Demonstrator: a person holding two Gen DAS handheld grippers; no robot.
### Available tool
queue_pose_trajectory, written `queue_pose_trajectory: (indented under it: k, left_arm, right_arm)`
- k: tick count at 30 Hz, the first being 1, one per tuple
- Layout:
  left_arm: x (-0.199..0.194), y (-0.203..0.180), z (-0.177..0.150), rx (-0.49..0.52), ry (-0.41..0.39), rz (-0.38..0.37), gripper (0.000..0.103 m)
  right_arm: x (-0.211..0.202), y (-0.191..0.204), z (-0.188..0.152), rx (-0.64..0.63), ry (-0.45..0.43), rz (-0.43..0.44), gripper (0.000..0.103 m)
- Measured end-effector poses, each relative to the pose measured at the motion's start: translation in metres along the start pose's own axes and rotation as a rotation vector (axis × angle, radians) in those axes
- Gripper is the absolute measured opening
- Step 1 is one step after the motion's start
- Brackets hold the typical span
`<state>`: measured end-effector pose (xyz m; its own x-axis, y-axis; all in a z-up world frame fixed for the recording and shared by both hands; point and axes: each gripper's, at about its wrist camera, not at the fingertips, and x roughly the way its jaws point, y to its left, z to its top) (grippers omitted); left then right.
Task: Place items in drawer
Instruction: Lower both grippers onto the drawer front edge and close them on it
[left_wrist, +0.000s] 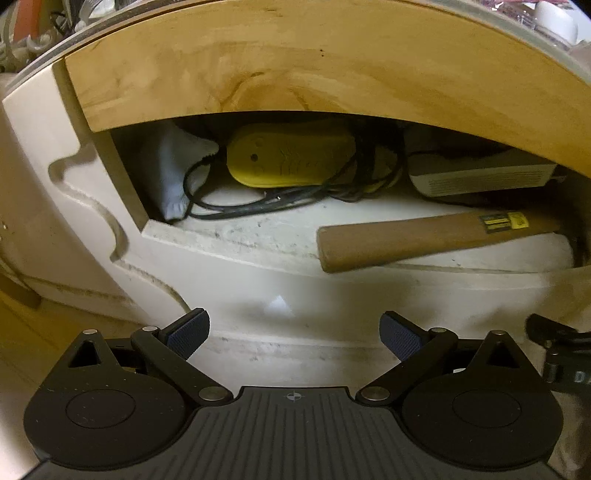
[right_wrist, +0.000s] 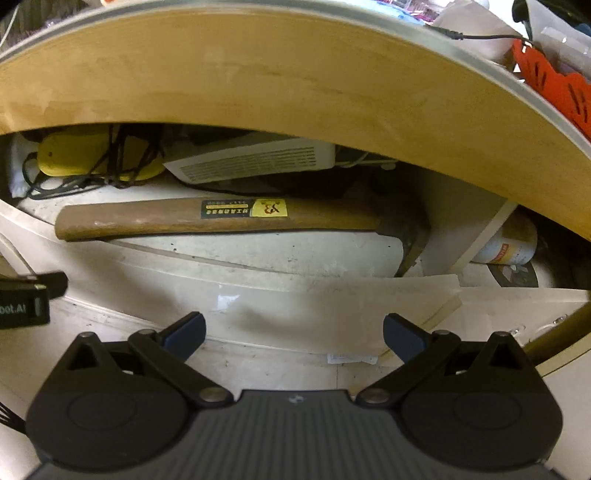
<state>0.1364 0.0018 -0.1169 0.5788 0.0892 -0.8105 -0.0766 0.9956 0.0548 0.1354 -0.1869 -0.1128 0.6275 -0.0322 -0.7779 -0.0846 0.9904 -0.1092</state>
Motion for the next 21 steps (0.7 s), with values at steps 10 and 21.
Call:
queue_pose_trajectory:
  k: [10,21]
  left_arm:
    - [0.011,0.000,0.002,0.026,0.009,0.002,0.102]
    - [0.003,-0.019,0.000,0.269,-0.018,0.052,0.102]
  right_arm:
    - [0.017,-0.005,-0.001,-0.028,0.008,-0.013,0.102]
    - [0.012,0.009,0.000,-0.211,-0.023,-0.053,0.102]
